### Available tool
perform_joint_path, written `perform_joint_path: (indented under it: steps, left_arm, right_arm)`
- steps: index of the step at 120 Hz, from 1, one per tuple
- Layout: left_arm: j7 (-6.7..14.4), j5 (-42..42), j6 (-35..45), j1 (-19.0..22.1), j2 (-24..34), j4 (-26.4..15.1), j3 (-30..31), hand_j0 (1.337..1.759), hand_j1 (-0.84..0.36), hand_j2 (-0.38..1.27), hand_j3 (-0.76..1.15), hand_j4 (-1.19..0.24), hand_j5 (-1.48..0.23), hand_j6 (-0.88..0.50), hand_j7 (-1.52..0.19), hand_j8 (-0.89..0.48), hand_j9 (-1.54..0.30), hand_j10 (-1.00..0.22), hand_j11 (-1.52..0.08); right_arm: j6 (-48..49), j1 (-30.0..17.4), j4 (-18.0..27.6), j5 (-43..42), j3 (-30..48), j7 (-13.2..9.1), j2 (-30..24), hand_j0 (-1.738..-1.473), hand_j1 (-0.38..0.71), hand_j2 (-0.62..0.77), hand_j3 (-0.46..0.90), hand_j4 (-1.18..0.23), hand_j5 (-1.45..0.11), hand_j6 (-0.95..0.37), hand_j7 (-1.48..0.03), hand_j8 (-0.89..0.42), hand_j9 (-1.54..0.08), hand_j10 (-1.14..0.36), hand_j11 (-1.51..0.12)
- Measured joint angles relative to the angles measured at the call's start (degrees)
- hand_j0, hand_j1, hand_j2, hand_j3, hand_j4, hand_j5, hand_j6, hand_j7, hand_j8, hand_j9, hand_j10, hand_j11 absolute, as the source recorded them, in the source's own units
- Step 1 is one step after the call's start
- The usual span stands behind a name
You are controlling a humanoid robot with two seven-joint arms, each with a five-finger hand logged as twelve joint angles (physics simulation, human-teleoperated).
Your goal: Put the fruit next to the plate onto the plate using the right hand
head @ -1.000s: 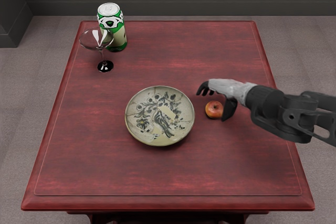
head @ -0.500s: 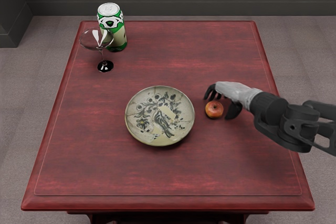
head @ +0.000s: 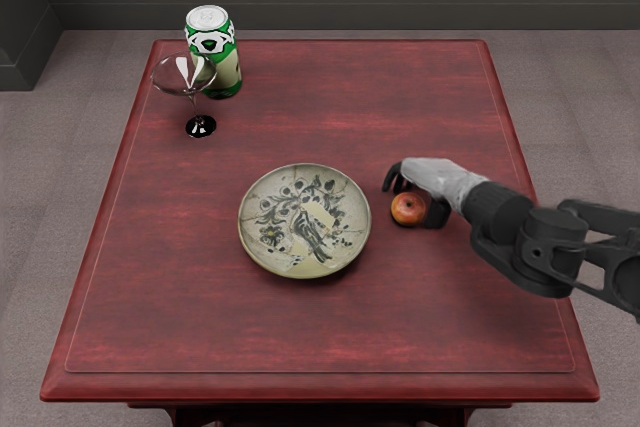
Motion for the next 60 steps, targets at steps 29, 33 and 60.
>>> perform_joint_path:
  steps: [29, 33, 60]
  left_arm:
    - [0.01, 0.0, 0.0, 0.0, 0.0, 0.0, -0.02, 1.658, 0.06, 0.05, 0.0, -0.25, -0.32, -0.24, -0.32, -0.24, -0.32, -0.24, -0.32]
    - [0.0, 0.0, 0.0, 0.0, 0.0, 0.0, -0.01, 1.658, 0.06, 0.05, 0.0, -0.25, -0.32, -0.24, -0.32, -0.24, -0.32, -0.24, -0.32]
    - [0.02, -0.01, 0.0, 0.0, 0.0, 0.0, 0.01, 1.658, 0.06, 0.05, 0.0, -0.24, -0.32, -0.24, -0.32, -0.24, -0.32, -0.24, -0.32]
  right_arm:
    - [-1.72, -0.73, 0.27, -0.04, -0.05, -0.13, 0.22, -1.689, 0.05, -0.42, 0.28, -0.61, -0.7, -0.49, -0.71, -0.31, -0.72, -0.47, -0.63]
    - [-1.92, -0.75, 0.39, 0.1, -0.04, -0.05, 0.23, -1.68, 0.07, -0.34, 0.15, -0.61, -0.72, -0.51, -0.73, -0.35, -0.7, -0.5, -0.62]
    - [-2.48, -0.57, 0.75, 0.64, 0.46, 0.2, 0.16, -1.657, 0.22, -0.05, 0.0, -0.62, -0.82, -0.48, -0.82, -0.56, -0.79, -0.61, -0.78]
